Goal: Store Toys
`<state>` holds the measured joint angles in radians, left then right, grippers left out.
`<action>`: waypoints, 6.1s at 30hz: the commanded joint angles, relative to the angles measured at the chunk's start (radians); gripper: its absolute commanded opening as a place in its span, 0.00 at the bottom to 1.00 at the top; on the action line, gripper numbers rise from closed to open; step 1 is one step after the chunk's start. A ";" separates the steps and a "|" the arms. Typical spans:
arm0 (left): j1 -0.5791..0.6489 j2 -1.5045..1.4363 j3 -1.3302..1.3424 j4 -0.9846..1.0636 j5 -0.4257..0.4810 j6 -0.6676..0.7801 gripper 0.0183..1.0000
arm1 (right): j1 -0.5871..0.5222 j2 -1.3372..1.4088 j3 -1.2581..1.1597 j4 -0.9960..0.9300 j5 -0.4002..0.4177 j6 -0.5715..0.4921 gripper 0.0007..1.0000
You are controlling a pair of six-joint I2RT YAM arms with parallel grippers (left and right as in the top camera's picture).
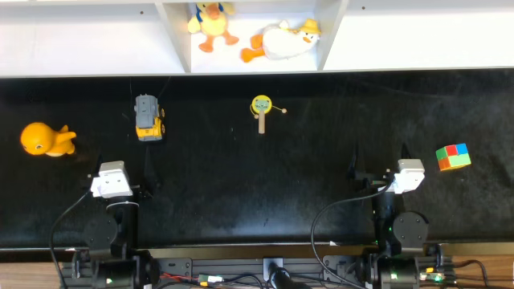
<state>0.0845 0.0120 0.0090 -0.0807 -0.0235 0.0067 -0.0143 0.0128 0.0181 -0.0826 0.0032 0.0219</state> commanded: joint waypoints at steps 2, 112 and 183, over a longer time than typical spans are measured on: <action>-0.005 -0.009 -0.001 -0.001 -0.012 0.019 1.00 | -0.006 -0.009 -0.013 0.005 -0.006 0.001 0.99; 0.833 0.935 0.936 -0.960 0.689 0.660 1.00 | -0.006 -0.009 -0.013 0.005 -0.006 0.001 1.00; 0.850 1.452 1.015 -0.481 0.494 0.665 1.00 | -0.006 -0.009 -0.013 0.005 -0.006 0.001 1.00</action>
<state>0.9417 1.4391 0.9958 -0.5678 0.4591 0.6865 -0.0143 0.0128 0.0181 -0.0822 0.0032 0.0219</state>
